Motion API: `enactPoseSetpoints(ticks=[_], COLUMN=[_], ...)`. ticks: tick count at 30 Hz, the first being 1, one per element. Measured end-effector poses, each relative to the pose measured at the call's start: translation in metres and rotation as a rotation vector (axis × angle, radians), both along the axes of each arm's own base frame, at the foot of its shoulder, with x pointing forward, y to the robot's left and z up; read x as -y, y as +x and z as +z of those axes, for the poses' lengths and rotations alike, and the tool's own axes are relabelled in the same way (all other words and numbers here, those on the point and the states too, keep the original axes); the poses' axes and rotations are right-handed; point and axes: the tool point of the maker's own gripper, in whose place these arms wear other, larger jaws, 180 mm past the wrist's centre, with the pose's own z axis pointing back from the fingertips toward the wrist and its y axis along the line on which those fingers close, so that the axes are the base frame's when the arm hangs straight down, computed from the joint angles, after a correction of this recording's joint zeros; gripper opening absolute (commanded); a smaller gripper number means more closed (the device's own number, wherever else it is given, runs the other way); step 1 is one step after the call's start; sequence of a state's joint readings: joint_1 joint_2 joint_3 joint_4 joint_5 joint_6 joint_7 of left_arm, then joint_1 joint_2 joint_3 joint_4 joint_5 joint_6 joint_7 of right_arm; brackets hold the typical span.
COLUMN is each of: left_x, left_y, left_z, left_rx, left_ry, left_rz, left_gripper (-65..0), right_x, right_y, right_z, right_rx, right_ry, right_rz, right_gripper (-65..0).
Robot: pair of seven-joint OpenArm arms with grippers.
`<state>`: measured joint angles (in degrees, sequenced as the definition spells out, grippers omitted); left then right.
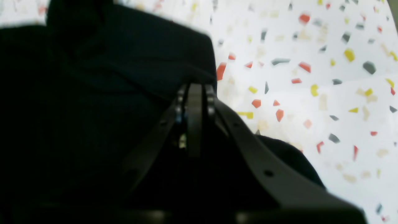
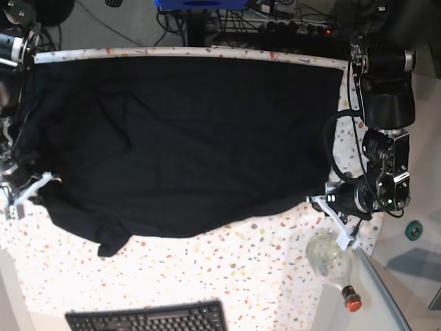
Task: Layout the t-shirt on the table in an organized manner, then fold the t-shirt properly
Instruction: 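Lift the t-shirt's lower half with both grippers and fold it over, then lay the folded edge down with both grippers, aligning it with the collar edge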
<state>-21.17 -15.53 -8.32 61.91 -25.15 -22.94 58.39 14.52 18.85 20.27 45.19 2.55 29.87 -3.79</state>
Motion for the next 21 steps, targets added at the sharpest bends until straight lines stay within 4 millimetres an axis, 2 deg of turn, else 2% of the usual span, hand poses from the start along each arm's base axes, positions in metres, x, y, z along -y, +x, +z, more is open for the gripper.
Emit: enactPoseSetpoints(ticks=[4,7,10,12,15,17,21], left_x=[0.002,-0.006,-0.014,-0.024,-0.036,-0.045,-0.051], left_y=[-0.005,-0.033,-0.059,-0.061,-0.063,-0.075,-0.106], left_z=[0.020,0.007,-0.006,-0.003,0.005,-0.003,-0.021], left_rx=[0.047,0.002,-0.045,-0.036,0.006,-0.023,-0.097], left_ry=[0.039,0.084,0.115,0.125,0.116,0.127,0.139], left_rz=[-0.069,-0.085,-0.112,-0.097,-0.099,-0.088,-0.102], left_gripper=[-65.0,-65.0,-65.0,-65.0,-65.0,-65.0,-65.0], right_x=[0.024,0.032,0.027,0.033,0.049,0.052,0.049], right_y=[-0.009,-0.017,-0.033,-0.048,-0.063,-0.068,-0.083], right_z=[0.025,0.033,0.023,0.014,0.011,0.011,-0.001], right_rx=[-0.005,-0.040,-0.081,-0.114,-0.128,-0.131,-0.159], right_ry=[-0.051,-0.097,-0.096,-0.086,-0.084,-0.089,-0.078], right_rz=[-0.043,-0.049,-0.037,-0.067,-0.116,-0.124,-0.120], right_gripper=[-65.0,-65.0,-65.0,-65.0,-65.0,-65.0,-65.0])
